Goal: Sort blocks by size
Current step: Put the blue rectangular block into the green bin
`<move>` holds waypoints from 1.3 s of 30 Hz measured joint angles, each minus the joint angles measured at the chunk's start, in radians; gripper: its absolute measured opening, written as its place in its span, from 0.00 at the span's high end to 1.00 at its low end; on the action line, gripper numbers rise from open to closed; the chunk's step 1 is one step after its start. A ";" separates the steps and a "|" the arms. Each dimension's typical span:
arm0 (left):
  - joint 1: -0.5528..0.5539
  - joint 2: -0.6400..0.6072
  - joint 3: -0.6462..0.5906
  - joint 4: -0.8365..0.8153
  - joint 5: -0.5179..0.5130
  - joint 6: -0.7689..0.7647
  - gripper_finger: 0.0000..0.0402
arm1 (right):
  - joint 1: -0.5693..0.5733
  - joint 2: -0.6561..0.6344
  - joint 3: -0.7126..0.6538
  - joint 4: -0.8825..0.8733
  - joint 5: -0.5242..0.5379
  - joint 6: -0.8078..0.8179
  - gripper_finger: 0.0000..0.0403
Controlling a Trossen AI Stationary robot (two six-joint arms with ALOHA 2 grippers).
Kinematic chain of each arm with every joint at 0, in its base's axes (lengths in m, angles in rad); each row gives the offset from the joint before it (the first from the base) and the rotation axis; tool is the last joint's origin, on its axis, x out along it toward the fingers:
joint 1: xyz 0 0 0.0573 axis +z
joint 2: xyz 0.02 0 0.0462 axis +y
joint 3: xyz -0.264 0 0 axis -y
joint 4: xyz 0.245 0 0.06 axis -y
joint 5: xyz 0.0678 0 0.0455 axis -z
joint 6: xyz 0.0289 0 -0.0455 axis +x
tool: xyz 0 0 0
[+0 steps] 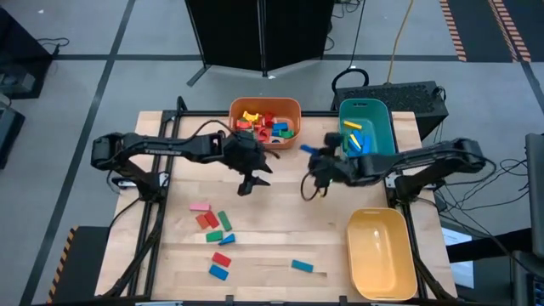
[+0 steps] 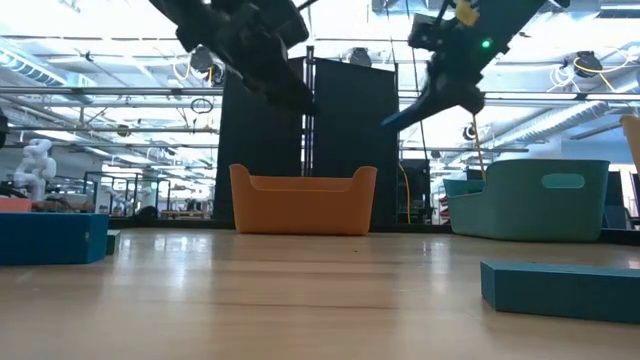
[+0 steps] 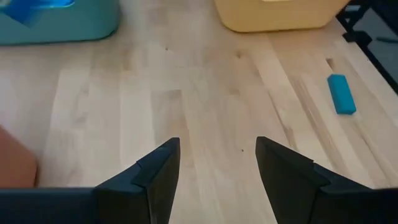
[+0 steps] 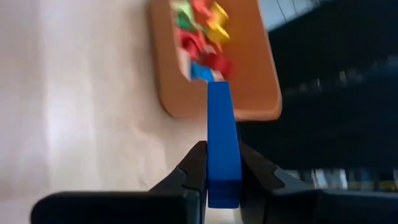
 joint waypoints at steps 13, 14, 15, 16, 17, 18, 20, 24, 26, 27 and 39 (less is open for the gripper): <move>-0.120 0.098 -0.001 0.112 -0.056 0.073 0.48 | -0.245 -0.224 0.000 -0.429 -0.009 0.371 0.88; -0.126 0.114 -0.002 0.128 -0.056 0.073 0.48 | -0.263 -0.233 0.000 -0.460 -0.022 0.405 0.88; -0.131 0.131 -0.002 0.149 -0.056 0.073 0.48 | -0.279 -0.240 0.000 -0.487 -0.041 0.435 0.88; -0.135 0.146 -0.002 0.161 -0.056 0.073 0.48 | -0.295 -0.244 0.000 -0.508 -0.058 0.460 0.88; -0.137 0.161 -0.002 0.169 -0.056 0.073 0.48 | -0.307 -0.248 0.000 -0.521 -0.075 0.482 0.88; -0.140 0.175 -0.002 0.184 -0.056 0.073 0.48 | -0.321 -0.249 0.000 -0.532 -0.093 0.501 0.88; -0.144 0.199 -0.002 0.211 -0.056 0.073 0.48 | -0.345 -0.249 0.000 -0.550 -0.127 0.526 0.88; -0.146 0.242 -0.002 0.251 -0.059 0.079 0.48 | -0.398 -0.249 0.000 -0.562 -0.211 0.569 0.88; -0.145 0.260 -0.002 0.269 -0.059 0.078 0.48 | -0.429 -0.249 0.000 -0.571 -0.254 0.584 0.88; -0.145 0.268 -0.002 0.278 -0.059 0.078 0.48 | -0.444 -0.249 0.000 -0.579 -0.271 0.589 0.88; -0.181 0.361 -0.002 0.414 -0.059 0.072 0.48 | -0.658 -0.232 0.000 -0.676 -0.503 0.619 0.88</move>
